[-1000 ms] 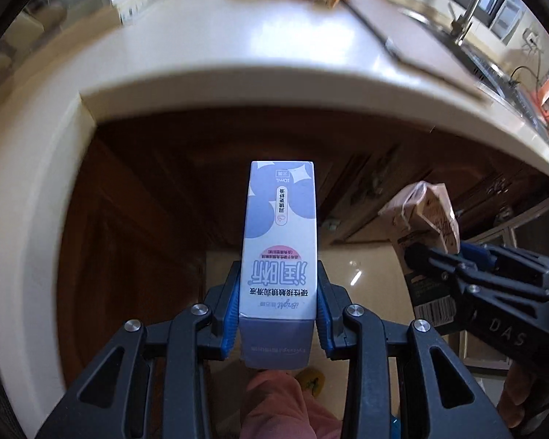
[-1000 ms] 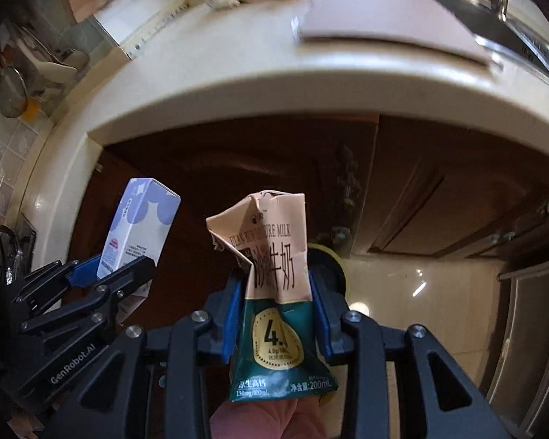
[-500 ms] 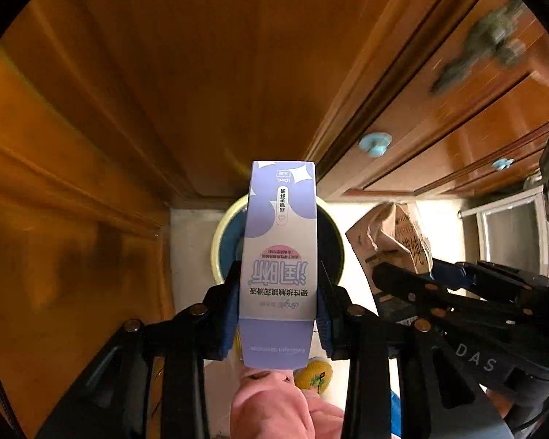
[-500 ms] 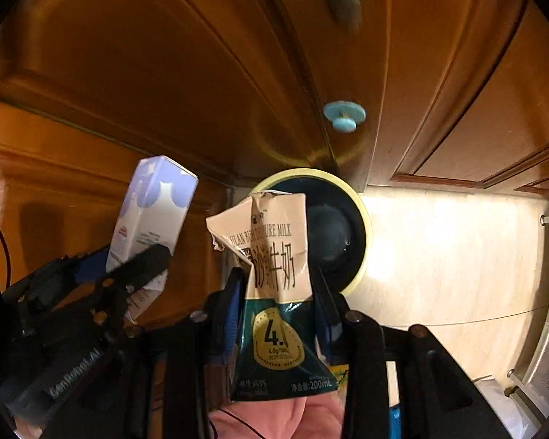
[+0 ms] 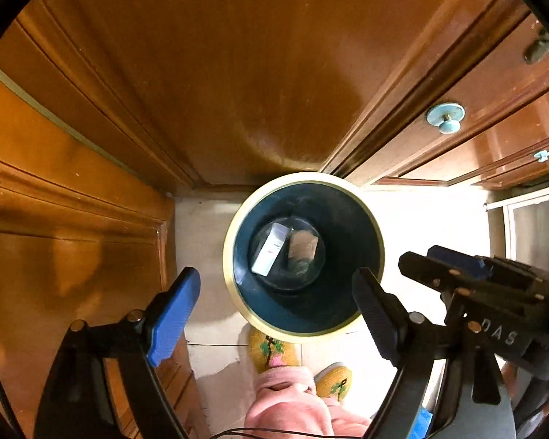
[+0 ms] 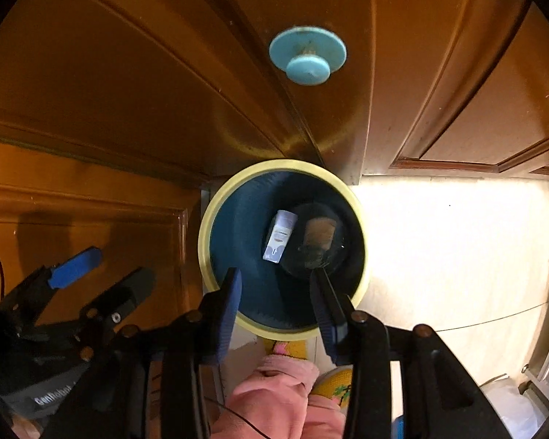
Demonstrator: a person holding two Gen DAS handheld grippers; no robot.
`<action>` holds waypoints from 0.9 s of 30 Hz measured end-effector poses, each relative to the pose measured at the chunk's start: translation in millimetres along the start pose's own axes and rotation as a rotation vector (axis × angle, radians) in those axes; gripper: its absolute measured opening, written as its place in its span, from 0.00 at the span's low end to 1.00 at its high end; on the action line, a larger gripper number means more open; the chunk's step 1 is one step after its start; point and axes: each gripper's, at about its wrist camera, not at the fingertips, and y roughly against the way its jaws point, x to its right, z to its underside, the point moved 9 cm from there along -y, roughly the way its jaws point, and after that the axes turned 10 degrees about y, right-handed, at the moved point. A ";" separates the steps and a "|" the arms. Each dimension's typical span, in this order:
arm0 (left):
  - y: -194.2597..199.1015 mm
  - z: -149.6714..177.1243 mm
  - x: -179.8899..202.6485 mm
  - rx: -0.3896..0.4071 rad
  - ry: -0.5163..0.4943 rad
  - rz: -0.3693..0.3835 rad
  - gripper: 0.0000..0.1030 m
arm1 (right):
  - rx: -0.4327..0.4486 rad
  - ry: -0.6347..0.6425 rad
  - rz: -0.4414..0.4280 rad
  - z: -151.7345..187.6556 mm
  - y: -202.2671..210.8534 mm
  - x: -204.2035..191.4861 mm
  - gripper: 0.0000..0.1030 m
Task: Collect trash
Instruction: 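Raise both tools back up to the trash pile on the counter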
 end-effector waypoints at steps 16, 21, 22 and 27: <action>98.0 -12.5 24.3 0.033 0.009 0.017 0.81 | 0.028 -0.005 0.029 9.0 106.4 -22.5 0.39; 166.5 -14.2 38.4 0.062 -0.013 0.030 0.81 | 0.059 -0.002 0.043 8.9 175.6 -38.2 0.39; 181.1 -14.9 41.6 0.069 -0.019 0.033 0.81 | 0.068 0.001 0.046 8.9 189.1 -41.0 0.39; 258.4 -21.5 57.6 0.135 -0.051 0.052 0.81 | 0.139 0.005 0.041 1.6 266.8 -57.8 0.39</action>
